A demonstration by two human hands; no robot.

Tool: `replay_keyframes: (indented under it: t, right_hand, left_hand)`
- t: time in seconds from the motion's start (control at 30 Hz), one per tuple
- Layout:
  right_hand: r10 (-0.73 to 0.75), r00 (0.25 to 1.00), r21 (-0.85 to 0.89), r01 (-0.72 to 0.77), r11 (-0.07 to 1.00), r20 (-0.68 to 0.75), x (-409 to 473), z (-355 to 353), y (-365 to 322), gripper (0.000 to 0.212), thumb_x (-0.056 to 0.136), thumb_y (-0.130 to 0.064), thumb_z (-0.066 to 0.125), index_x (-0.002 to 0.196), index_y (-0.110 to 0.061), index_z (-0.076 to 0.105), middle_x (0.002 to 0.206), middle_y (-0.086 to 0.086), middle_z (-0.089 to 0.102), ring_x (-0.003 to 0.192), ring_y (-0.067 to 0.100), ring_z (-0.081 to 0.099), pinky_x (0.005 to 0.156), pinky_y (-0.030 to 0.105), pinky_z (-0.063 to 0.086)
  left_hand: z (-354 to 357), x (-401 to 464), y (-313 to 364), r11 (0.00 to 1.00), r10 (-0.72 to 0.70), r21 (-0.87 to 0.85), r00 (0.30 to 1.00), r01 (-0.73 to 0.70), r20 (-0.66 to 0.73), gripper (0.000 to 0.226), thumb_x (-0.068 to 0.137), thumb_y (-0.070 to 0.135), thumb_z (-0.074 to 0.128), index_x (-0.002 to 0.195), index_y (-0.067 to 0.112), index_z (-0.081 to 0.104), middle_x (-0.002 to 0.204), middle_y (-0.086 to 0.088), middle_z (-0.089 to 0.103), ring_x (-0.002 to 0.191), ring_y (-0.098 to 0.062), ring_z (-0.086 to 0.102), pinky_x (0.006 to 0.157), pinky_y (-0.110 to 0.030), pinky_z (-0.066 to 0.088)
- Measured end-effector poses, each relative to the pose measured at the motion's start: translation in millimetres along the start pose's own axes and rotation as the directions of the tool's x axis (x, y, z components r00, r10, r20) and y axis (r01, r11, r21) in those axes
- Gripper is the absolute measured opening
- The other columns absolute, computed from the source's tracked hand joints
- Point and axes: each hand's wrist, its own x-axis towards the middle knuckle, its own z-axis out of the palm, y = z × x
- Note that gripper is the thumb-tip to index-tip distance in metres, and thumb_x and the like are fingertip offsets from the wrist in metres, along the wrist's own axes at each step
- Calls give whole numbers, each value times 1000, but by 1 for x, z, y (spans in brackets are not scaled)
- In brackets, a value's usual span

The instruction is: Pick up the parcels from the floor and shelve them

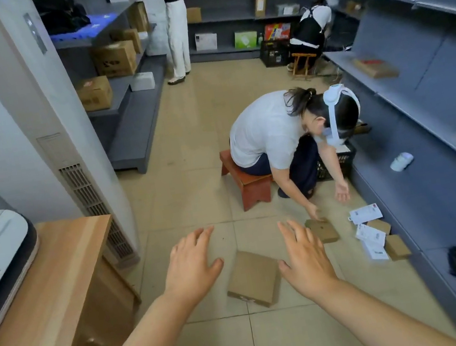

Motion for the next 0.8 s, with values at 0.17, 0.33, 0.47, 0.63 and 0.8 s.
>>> replay_keyframes:
  t: [0.17, 0.33, 0.47, 0.63, 0.8]
  right_hand:
    - [61, 997, 14, -62, 998, 39, 54, 14, 33, 75, 87, -28, 54, 147, -16, 12, 153, 6, 17, 140, 24, 17, 113, 35, 16]
    - [47, 992, 38, -52, 998, 115, 122, 30, 65, 73, 87, -27, 52, 147, -17, 12, 153, 6, 15, 141, 24, 14, 114, 34, 14]
    - [2, 987, 26, -6, 1000, 163, 179, 40, 96, 72, 87, -26, 53, 146, -16, 13, 151, 6, 19, 138, 24, 20, 114, 34, 14]
    - [-62, 966, 7, 62, 998, 250, 245, 60, 140, 71, 87, -26, 53, 146, -18, 14, 150, 5, 20, 136, 22, 23, 114, 34, 16]
    - [-86, 933, -30, 103, 994, 350, 296, 103, 173, 71, 87, -25, 49, 146, -19, 11, 152, 5, 18, 137, 22, 22, 113, 33, 16]
  left_hand:
    - [25, 59, -4, 1000, 9, 1, 997, -10, 74, 68, 81, 37, 53, 142, 24, 27, 141, -1, 39, 128, -22, 36, 104, -34, 26]
    - [55, 123, -7, 999, -36, 5, 992, 36, 122, 66, 82, 37, 52, 142, 24, 28, 143, 0, 38, 128, -22, 36, 103, -34, 28]
    - [77, 180, -2, 996, -90, 8, 983, 90, 159, 66, 84, 36, 51, 143, 24, 27, 144, -1, 37, 129, -22, 36, 103, -33, 27]
    - [117, 255, 4, 986, -163, -9, 967, 168, 194, 65, 83, 32, 52, 143, 23, 28, 143, -2, 38, 128, -23, 37, 102, -34, 28]
    - [173, 302, -9, 965, -242, -36, 939, 258, 245, 63, 84, 29, 54, 142, 22, 29, 141, -4, 40, 127, -25, 37, 102, -36, 29]
